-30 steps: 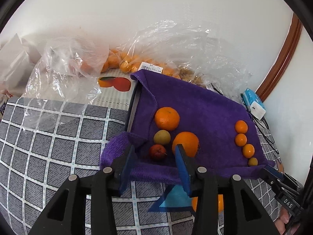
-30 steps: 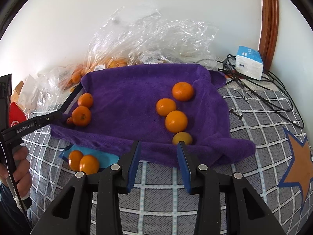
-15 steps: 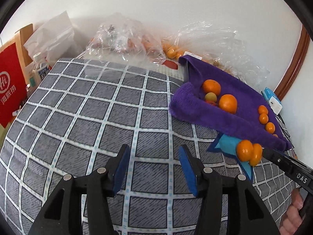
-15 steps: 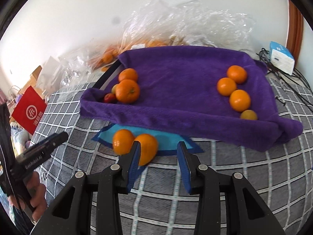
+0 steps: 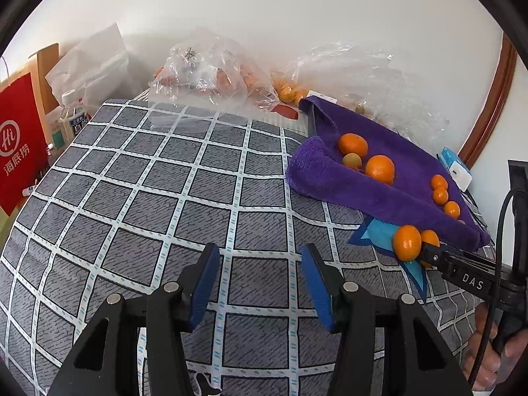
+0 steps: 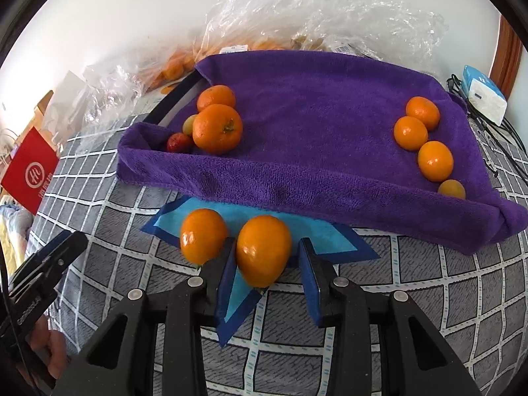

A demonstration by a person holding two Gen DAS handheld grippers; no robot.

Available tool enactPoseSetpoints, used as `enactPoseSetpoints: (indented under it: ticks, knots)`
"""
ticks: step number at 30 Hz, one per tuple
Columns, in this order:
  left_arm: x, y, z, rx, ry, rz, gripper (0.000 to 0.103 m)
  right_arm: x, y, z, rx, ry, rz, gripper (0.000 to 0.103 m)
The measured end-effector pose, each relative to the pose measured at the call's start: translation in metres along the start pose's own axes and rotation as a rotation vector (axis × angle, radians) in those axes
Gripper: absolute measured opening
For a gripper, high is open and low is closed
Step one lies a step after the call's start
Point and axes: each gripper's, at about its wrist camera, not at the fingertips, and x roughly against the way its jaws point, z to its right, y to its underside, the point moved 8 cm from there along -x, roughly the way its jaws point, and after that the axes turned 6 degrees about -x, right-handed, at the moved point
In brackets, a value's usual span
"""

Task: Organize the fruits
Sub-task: 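Withdraw both grippers toward the oranges on the blue star mat, then grasp an orange with the right gripper while the left gripper grasps another orange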

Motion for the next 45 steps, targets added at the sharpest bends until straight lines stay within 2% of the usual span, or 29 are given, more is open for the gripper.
enactPoseSetpoints:
  ticks: [7,9,13,20,24,31,35,45]
  knots:
    - [-0.004,0.002,-0.004,0.019,-0.002,-0.023,0.049,0.015,0.001,0.013,0.004,0.002,0.062,0.032]
    - [-0.004,0.003,0.0,-0.015,-0.001,-0.033,0.049,0.026,0.003,0.022,-0.002,0.005,0.085,0.032]
    - [-0.007,0.005,0.005,-0.062,-0.017,-0.059,0.049,0.047,0.008,0.049,-0.009,0.039,0.121,0.032]
    - [-0.001,0.01,0.005,-0.025,-0.067,-0.08,0.049,0.075,0.02,0.097,-0.053,0.074,0.152,0.032]
    - [0.001,0.008,0.035,-0.036,0.004,-0.111,0.048,0.081,0.028,0.118,-0.09,0.082,0.159,0.032]
    - [-0.005,-0.012,0.111,-0.139,0.067,-0.09,0.05,0.089,0.034,0.15,-0.097,0.143,0.172,0.032]
    - [-0.014,-0.02,0.141,-0.155,0.094,-0.082,0.05,0.1,0.035,0.167,-0.107,0.155,0.183,0.032]
    - [-0.047,-0.014,0.165,-0.166,0.056,-0.157,0.049,0.107,0.034,0.196,-0.163,0.169,0.192,0.032]
